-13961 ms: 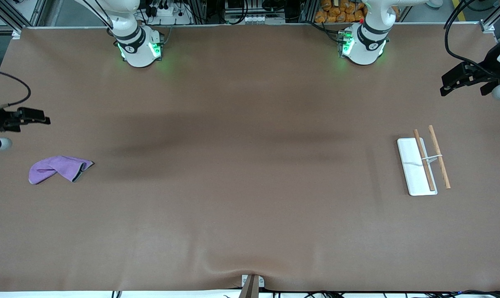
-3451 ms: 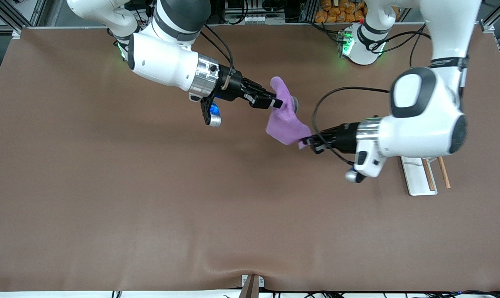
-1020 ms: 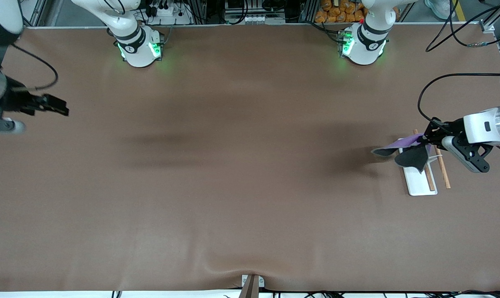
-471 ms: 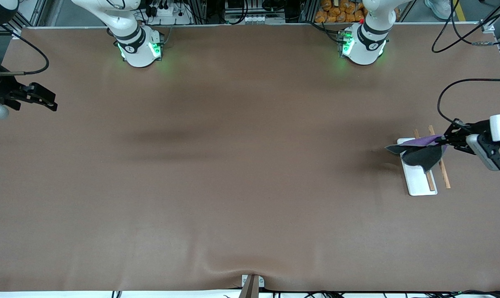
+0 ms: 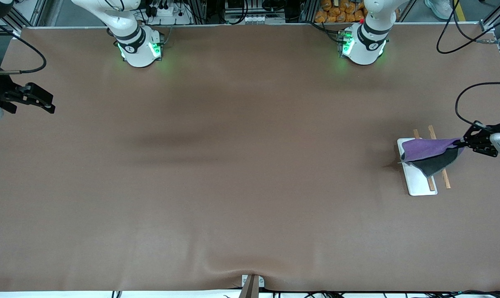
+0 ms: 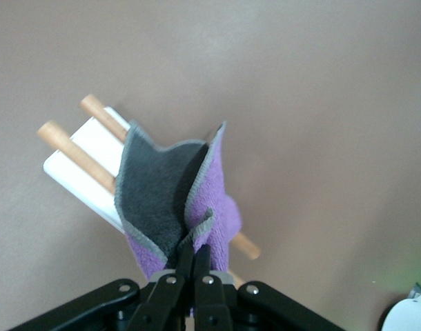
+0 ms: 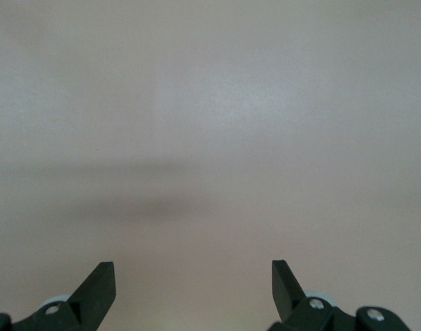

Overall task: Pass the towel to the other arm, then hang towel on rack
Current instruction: 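Lower the towel over the wooden dowels and open the left gripper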

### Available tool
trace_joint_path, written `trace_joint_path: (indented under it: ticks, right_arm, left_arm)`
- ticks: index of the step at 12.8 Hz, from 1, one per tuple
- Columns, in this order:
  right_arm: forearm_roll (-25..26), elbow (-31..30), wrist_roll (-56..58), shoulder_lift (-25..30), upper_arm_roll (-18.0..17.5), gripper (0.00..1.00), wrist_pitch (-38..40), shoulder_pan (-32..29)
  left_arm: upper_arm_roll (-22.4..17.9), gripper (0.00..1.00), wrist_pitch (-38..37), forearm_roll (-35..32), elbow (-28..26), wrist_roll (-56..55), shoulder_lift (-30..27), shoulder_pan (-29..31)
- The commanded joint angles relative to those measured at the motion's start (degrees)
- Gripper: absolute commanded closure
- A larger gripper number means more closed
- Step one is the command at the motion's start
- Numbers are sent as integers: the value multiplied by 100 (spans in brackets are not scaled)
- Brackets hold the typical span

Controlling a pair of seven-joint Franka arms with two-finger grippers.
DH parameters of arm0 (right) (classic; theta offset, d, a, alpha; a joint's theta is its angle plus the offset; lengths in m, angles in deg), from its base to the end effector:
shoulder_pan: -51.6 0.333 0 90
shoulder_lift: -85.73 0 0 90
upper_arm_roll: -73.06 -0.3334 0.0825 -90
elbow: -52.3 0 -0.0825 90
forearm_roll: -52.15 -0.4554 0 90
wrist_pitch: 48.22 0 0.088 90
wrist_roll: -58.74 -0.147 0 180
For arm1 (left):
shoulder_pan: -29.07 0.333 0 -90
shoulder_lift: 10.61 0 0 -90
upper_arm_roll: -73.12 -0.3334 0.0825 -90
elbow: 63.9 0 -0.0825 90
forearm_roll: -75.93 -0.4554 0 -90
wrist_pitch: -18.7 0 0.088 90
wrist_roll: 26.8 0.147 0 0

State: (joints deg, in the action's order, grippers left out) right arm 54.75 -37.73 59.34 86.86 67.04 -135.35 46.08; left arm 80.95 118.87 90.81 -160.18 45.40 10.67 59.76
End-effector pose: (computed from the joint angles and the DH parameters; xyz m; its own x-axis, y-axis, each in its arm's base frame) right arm 0.6131 -0.0009 0.6096 0.9994 0.0168 -0.0314 0.0183 -0.9987 0.0471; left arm 0.6393 0.2395 0.3172 0.7273 -0.6650 0.1697 -0.6720 -0.6399 0.3727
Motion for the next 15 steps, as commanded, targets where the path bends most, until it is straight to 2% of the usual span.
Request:
trace_joint_path:
  ticks: [1, 5, 12, 13, 14, 15]
  right_arm:
    - [39, 214, 1, -69, -4, 0, 215, 77]
    - [65, 337, 36, -104, 5, 0, 205, 104]
    - [144, 425, 10, -104, 5, 0, 205, 243]
    - [136, 433, 10, -104, 14, 0, 205, 210]
    - [135, 459, 10, -104, 14, 0, 205, 209]
    - [109, 468, 1, -104, 14, 0, 205, 201]
  left_arm:
    - [52, 100, -41, 68, 522, 320, 542, 235]
    - [52, 100, -41, 121, 769, 488, 816, 603]
    - [52, 100, -41, 164, 936, 523, 1035, 709]
    - [52, 86, -41, 173, 962, 523, 1053, 701]
    - [52, 40, -41, 182, 962, 471, 1045, 701]
    - [60, 0, -41, 174, 971, 462, 1053, 675]
